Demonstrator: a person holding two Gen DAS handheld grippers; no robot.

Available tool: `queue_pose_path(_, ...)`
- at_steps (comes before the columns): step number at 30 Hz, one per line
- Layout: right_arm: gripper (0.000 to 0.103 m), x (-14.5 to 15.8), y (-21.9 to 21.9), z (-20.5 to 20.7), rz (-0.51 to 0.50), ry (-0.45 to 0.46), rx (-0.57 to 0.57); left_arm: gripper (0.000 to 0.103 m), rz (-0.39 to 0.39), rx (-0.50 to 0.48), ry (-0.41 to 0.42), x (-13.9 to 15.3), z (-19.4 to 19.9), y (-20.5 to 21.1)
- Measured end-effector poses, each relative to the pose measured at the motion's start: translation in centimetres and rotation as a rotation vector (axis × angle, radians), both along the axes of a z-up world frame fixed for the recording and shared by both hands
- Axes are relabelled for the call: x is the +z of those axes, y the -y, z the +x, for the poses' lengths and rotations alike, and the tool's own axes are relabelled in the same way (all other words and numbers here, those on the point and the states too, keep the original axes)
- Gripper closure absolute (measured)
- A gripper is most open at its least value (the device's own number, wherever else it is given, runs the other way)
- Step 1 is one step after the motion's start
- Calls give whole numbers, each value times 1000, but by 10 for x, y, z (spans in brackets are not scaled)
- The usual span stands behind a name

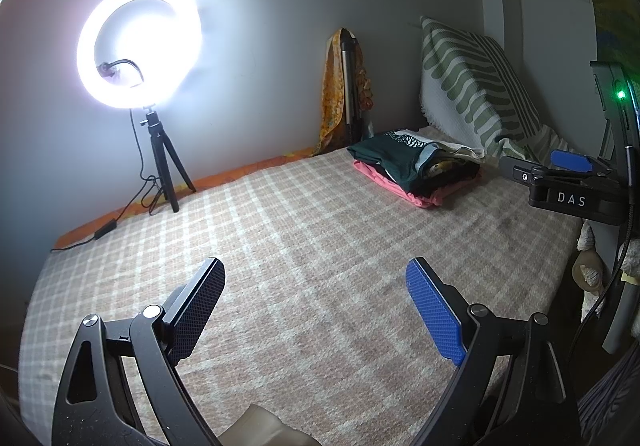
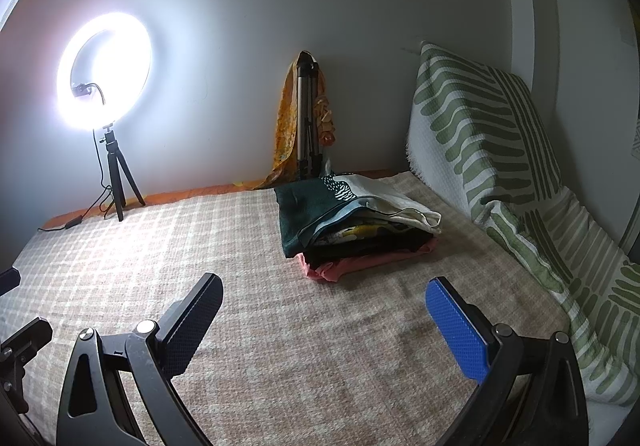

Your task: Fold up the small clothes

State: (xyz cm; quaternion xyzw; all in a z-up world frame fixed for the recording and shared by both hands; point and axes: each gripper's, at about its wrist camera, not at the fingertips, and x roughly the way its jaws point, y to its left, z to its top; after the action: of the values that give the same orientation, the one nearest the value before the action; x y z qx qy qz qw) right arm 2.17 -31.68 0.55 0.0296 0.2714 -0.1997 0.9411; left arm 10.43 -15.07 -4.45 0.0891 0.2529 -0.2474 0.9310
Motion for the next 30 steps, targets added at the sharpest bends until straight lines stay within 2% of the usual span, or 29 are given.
queue_pose_path(30,0,-3,-4,-1,9,-4,-8,11,8,9,2,-1,-1,-2)
